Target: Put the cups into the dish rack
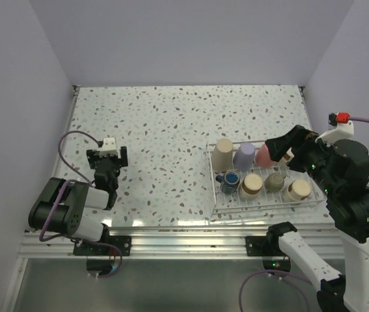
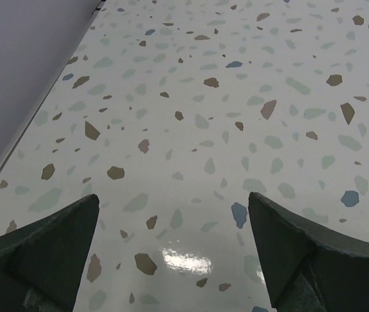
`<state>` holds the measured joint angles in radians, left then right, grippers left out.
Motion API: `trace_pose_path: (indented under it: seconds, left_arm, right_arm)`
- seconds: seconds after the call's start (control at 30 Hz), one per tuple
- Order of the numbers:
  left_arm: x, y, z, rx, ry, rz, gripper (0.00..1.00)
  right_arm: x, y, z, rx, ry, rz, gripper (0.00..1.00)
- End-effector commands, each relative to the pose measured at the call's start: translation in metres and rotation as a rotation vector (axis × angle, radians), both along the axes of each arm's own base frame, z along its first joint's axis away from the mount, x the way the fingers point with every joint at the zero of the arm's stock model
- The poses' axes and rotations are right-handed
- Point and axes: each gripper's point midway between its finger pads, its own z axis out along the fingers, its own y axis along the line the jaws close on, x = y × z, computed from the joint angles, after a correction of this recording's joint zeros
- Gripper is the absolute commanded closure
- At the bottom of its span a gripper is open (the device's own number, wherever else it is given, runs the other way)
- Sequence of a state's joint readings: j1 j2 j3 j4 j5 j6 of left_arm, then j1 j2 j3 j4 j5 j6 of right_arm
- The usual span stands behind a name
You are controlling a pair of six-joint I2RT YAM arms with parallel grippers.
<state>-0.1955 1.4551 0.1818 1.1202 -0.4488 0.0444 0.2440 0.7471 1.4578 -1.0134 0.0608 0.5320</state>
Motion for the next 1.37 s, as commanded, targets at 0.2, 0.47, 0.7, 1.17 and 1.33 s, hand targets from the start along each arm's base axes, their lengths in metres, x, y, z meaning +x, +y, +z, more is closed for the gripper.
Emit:
trace_pose_path:
  seconds: [0.2,0.47,0.7,1.17,1.33]
  left_arm:
    - [0.013,0.006,0.033,-0.091,-0.194,-0.09,0.0]
    - [0.014,0.008,0.033,-0.093,-0.189,-0.078,0.0]
    - [0.014,0.008,0.033,-0.096,-0.189,-0.078,0.0]
    - [0.014,0.008,0.033,-0.095,-0.189,-0.078,0.0]
    - [0.014,0.008,0.033,-0.095,-0.189,-0.078,0.0]
  right_arm:
    - [0.001,-0.002,-0.007,-0.045,0.028,0.004,0.01]
    - [0.004,-0.004,-0.009,-0.039,0.014,-0.012,0.01]
    - [-0.007,-0.015,-0.015,-0.058,-0.011,-0.051,0.01]
    - [-0.014,-0.016,-0.029,-0.025,-0.051,-0.064,0.01]
    - [-0.019,-0.021,-0.037,-0.043,-0.081,-0.073,0.01]
